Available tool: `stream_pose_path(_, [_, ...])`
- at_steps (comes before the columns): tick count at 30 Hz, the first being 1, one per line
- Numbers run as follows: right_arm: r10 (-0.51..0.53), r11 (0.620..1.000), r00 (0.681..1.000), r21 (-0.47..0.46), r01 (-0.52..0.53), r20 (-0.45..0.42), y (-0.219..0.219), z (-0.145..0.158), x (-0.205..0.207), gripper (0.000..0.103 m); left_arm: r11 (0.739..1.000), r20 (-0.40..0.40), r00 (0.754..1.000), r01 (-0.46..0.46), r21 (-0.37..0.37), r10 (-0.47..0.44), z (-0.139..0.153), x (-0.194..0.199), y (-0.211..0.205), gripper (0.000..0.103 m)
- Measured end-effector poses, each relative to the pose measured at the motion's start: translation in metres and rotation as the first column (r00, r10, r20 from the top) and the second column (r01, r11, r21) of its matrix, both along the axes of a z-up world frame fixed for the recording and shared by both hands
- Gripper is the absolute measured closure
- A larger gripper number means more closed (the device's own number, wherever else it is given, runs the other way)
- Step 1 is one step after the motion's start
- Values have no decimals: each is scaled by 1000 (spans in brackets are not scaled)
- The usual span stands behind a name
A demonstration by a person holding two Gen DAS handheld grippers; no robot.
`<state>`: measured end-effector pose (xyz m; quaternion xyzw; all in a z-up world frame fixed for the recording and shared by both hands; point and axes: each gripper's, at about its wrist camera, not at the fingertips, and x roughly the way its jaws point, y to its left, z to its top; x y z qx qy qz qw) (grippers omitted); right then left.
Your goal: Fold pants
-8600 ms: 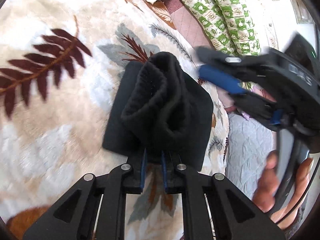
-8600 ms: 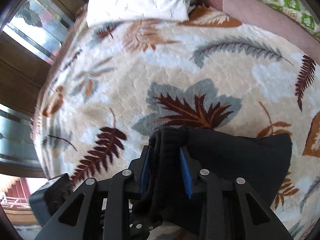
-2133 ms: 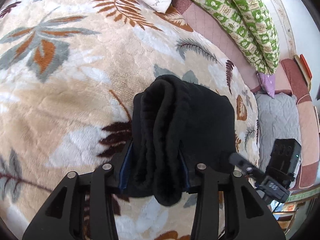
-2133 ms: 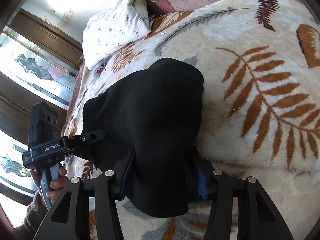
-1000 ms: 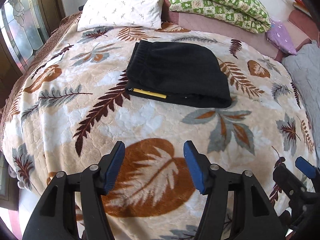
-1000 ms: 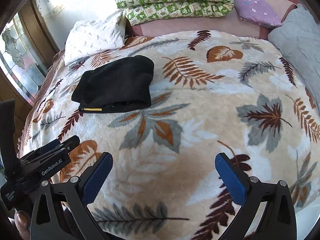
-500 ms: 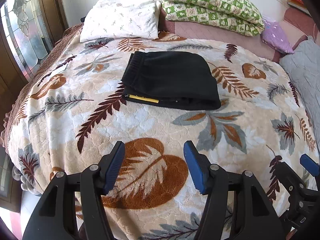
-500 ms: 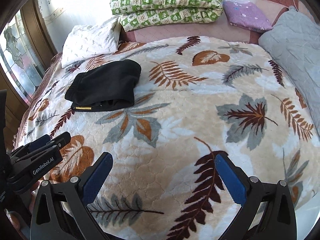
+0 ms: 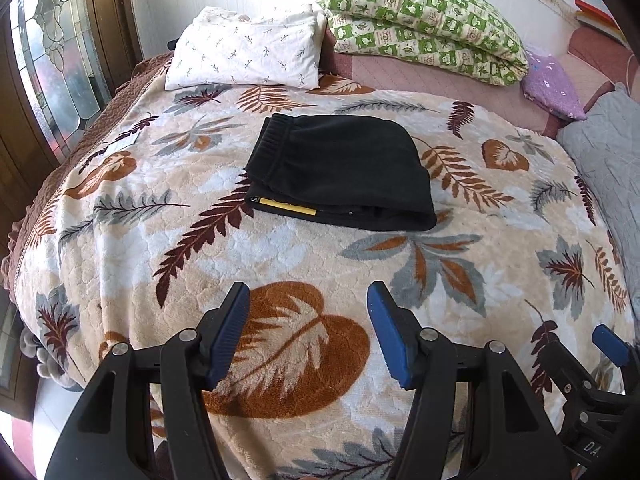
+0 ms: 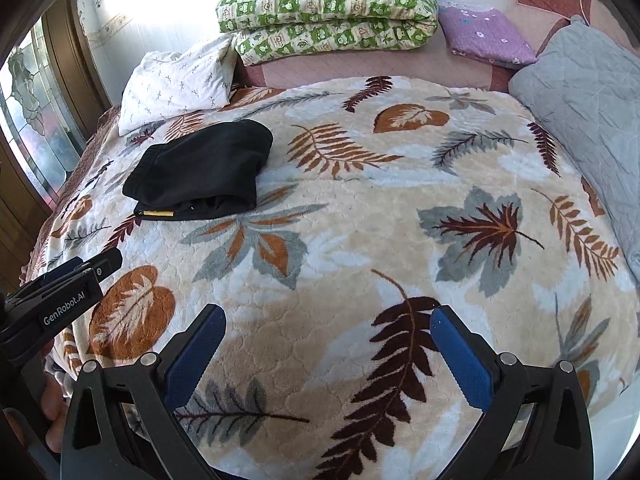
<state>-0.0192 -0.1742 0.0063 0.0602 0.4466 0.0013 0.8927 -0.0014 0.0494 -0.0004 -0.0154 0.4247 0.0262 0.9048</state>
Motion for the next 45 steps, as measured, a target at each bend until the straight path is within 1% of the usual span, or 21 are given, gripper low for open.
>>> stream_pose_path(4, [-2, 1000, 1000, -5, 2, 4, -1, 1, -1, 0, 1000, -6, 1000, 0, -16, 0, 0, 0, -1, 43])
stream_pose_path(7, [-1, 1000, 1000, -1, 1, -2, -2, -1, 0, 0, 1000, 12, 1000, 7, -23, -6, 1, -3, -2, 43])
stream_pose_path(8, [0, 1000, 1000, -1, 0, -3, -2, -1, -1, 0, 1000, 22, 1000, 8, -19, -7, 2, -4, -2, 37])
stream_pose_path(9, [0, 1000, 1000, -3, 0, -2, -2, -1, -1, 0, 1000, 35, 999, 5, -13, -4, 3, -5, -2, 26])
stream_pose_path(10, [0, 1000, 1000, -3, 0, -2, -2, -1, -1, 0, 1000, 54, 999, -5, -10, 6, 5, -7, -2, 22])
stream_pose_path(11, [0, 1000, 1000, -2, 0, -3, -2, -1, -1, 0, 1000, 74, 997, -11, -14, 12, 7, -8, -1, 20])
stream_pose_path(13, [1, 1000, 1000, -3, -1, -4, -2, -2, -1, 0, 999, 102, 995, -2, -32, 6, 10, -10, 1, 20])
stream_pose_path(15, [0, 1000, 1000, -4, 0, -4, -2, -2, 0, 0, 999, 112, 994, -3, -34, 7, 12, -10, 2, 20])
stream_pose_path(17, [0, 1000, 1000, -4, 0, -4, -2, -2, 0, 0, 1000, 111, 994, -14, -15, 16, 12, -9, 1, 20])
stream_pose_path(20, [1, 1000, 1000, -4, -1, -3, -2, -2, 0, 0, 999, 84, 996, -32, 21, 30, 9, -6, -2, 20])
stream_pose_path(23, [1, 1000, 1000, -5, -1, -2, -2, -2, -1, 0, 1000, 71, 997, -11, 20, 10, 7, -8, -4, 20])
stream_pose_path(28, [2, 1000, 1000, -13, -2, 2, -2, -2, 0, 0, 998, 81, 997, 13, 56, -18, 8, -11, -11, 20])
stream_pose_path(38, [11, 1000, 1000, -29, -10, 12, 1, -4, -1, 0, 999, 65, 998, -13, 39, 10, 5, -9, -2, 20])
stream_pose_path(45, [4, 999, 1000, -32, -3, 30, -2, -1, -2, 0, 1000, 57, 998, -25, 18, 24, 6, -8, 4, 20])
